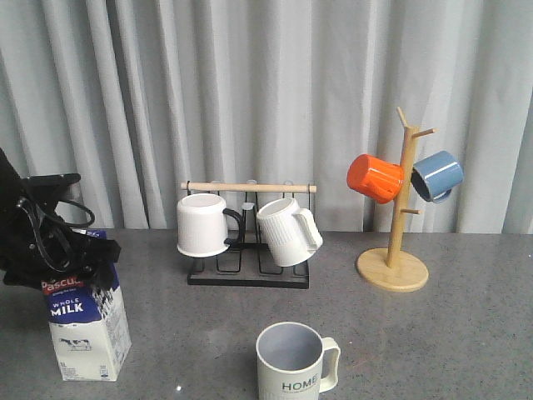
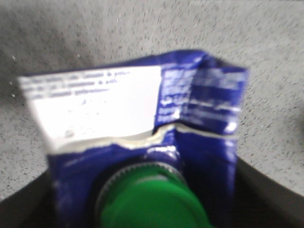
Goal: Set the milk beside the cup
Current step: 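Lower the left gripper over the milk carton and grasp its top, then lift the milk carton and carry it toward the white mug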
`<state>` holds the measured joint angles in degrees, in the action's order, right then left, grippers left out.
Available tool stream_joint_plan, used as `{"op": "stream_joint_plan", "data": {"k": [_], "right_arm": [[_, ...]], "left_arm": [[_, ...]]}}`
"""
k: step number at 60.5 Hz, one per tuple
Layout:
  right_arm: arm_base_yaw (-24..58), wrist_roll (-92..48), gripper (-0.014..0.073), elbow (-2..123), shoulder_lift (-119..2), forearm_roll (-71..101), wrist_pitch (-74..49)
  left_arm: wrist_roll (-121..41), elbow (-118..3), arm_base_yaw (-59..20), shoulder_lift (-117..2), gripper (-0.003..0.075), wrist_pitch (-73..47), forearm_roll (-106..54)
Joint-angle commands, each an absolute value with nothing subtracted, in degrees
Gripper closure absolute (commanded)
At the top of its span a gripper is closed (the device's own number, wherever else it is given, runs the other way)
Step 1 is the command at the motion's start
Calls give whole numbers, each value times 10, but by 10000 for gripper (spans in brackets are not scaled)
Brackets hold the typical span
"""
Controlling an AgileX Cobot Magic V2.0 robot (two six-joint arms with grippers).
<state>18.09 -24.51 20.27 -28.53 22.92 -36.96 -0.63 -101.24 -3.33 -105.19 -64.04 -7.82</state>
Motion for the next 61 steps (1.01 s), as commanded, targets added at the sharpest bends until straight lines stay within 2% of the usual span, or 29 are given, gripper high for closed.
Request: {"op": "stream_joint_plan", "data": {"k": [1, 20, 28, 41, 49, 61], "right_arm": [[181, -244, 599, 219, -287, 237, -340], [181, -244, 599, 219, -287, 237, -338], [181, -244, 599, 219, -287, 237, -338], [181, -245, 599, 219, -287, 237, -338], [181, -245, 599, 219, -287, 237, -337], [181, -245, 599, 219, -287, 237, -337]], "left_arm": [[-6, -1029, -36, -1025, 276, -629, -85], [-6, -1030, -36, -1006, 574, -647, -90], [-6, -1030, -36, -982, 646, -657, -119], [-83, -1030, -44, -941, 714, -659, -261], [-130, -1030, -66, -933, 729, -668, -328], [-134, -1030, -115, -935, 728, -685, -298]]}}
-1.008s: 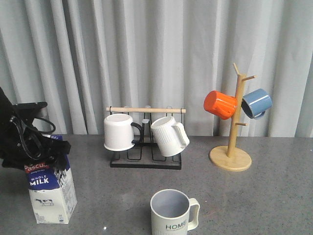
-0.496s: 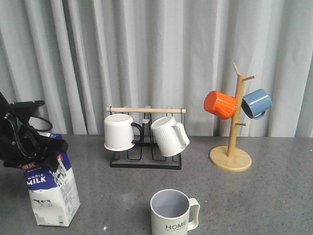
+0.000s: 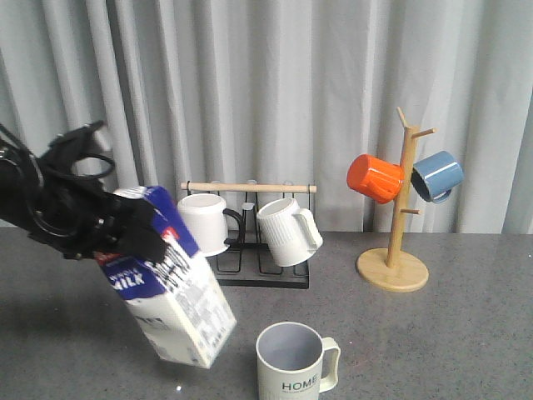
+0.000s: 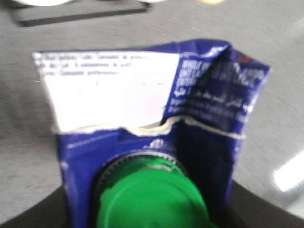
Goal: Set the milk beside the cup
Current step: 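Lift the milk carton and carry it toward the white mug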
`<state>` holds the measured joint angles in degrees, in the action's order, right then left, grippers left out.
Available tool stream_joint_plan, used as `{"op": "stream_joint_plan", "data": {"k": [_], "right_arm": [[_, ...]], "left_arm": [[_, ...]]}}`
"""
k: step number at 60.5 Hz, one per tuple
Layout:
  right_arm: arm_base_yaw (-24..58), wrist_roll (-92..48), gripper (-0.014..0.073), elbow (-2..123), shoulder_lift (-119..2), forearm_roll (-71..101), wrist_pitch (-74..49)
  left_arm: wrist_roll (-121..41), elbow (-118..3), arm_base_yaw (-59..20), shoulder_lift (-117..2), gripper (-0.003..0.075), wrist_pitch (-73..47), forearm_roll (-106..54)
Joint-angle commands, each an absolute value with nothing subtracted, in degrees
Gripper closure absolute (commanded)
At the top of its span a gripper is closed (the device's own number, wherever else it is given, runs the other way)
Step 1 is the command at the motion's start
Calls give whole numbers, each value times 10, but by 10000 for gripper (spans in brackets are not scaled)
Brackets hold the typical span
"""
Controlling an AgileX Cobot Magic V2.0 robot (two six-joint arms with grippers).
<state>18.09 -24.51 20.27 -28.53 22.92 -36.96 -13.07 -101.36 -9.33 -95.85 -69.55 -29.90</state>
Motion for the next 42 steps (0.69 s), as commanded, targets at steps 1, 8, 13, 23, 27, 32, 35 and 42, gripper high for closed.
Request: {"op": "stream_joint_plan", "data": {"k": [1, 8, 13, 23, 27, 32, 35, 42], "right_arm": [[181, -245, 599, 219, -287, 237, -337], [181, -244, 599, 219, -287, 238, -337], [181, -244, 599, 219, -287, 239, -337], [181, -244, 599, 219, -287, 239, -338], [181, -244, 599, 219, -287, 240, -338], [181, -243, 599, 219, -287, 240, -338], [181, -243, 599, 219, -287, 240, -338], [181, -243, 599, 219, -287, 240, -338]], "left_arm": [[-133, -1030, -119, -935, 728, -686, -292], [-119, -1030, -141, -940, 728, -693, -253], [-119, -1030, -154, -947, 728, -708, -231], [-119, -1030, -169, -967, 727, -715, -226], [-119, -1030, -178, -978, 726, -715, -228], [-120, -1030, -191, -992, 724, -715, -228], [-120, -1030, -197, -998, 723, -715, -224], [-120, -1030, -207, -1011, 713, -715, -222]]}}
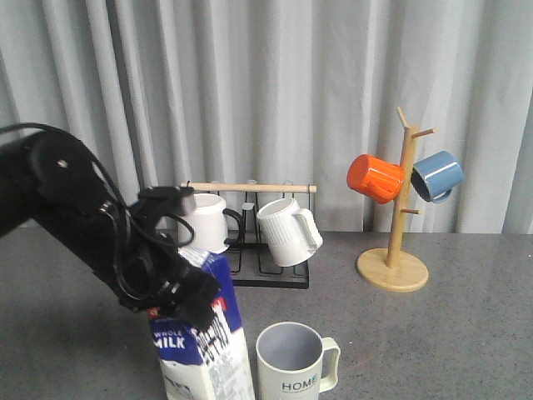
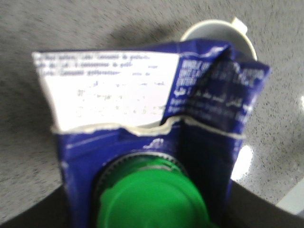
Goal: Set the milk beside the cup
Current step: 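Lift the milk carton and carry it toward the white mug, then lower the milk carton beside the white mug and open the left gripper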
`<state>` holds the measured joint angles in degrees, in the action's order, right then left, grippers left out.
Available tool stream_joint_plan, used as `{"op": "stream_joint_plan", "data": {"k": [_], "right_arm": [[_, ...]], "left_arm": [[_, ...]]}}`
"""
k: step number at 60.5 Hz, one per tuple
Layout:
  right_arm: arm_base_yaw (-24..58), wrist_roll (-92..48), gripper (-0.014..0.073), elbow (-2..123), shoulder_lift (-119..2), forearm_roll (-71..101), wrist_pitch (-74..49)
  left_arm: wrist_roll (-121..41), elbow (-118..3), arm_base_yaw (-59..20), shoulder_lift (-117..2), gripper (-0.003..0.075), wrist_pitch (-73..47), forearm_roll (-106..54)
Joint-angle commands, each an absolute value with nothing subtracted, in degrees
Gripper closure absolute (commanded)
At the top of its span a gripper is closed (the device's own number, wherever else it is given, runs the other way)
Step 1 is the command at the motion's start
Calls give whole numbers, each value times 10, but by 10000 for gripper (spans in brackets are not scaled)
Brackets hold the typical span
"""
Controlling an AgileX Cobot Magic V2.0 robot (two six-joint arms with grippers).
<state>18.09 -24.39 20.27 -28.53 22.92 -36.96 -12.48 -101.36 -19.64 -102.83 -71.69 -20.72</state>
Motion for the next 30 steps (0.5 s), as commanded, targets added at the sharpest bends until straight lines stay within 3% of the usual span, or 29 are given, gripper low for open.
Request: {"op": "stream_joint_plan", "data": {"k": [1, 15, 30], "right_arm": [[181, -243, 599, 219, -287, 240, -338], [181, -243, 599, 219, -287, 240, -337], [181, -243, 599, 219, -287, 240, -337]], "left_arm": [[-120, -1030, -207, -1012, 712, -715, -223], [-120, -1030, -207, -1014, 624, -715, -225], [-119, -1030, -207, -1014, 360, -715, -251]]}}
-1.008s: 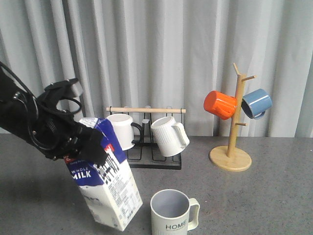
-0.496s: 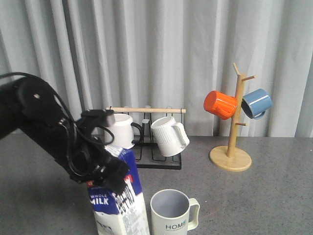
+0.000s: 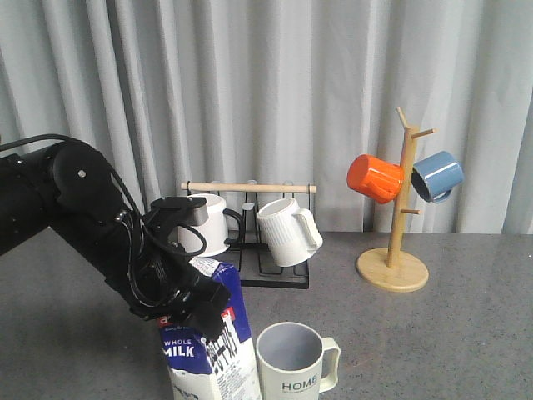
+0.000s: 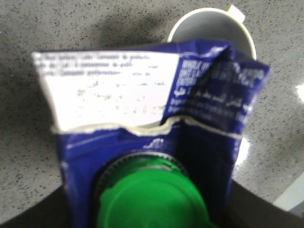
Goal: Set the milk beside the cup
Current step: 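Lower the milk carton beside the white mug and open the left gripper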
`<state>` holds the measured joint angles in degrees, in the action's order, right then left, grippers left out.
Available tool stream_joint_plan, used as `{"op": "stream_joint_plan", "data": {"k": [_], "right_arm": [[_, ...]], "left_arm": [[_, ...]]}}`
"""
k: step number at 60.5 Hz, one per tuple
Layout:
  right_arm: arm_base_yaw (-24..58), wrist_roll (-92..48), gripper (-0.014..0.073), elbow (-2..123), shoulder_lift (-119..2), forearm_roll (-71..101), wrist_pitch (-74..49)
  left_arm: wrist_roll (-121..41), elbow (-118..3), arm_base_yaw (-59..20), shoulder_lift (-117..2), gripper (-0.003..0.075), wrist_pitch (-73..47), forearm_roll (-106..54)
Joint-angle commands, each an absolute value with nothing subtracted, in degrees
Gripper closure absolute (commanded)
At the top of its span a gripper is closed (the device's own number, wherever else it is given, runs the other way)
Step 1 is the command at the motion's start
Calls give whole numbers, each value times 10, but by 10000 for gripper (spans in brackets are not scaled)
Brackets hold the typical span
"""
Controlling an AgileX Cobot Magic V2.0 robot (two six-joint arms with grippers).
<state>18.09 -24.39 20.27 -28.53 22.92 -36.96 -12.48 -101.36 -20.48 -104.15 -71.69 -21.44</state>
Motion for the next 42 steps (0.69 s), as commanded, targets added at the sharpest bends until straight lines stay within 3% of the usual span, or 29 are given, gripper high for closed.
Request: {"op": "stream_joint_plan", "data": {"k": [1, 9, 17, 42], "right_arm": [[181, -243, 599, 219, -287, 240, -337], [181, -243, 599, 219, -287, 240, -337], [181, -243, 599, 219, -287, 239, -337], [181, -243, 599, 219, -287, 239, -337]], "left_arm": [[-119, -1030, -207, -1014, 343, -715, -255], [-112, -1030, -207, -1013, 213, -715, -260], [-100, -1030, -207, -1013, 143, -716, -258], [-95, -1030, -207, -959, 130, -716, -259]]}}
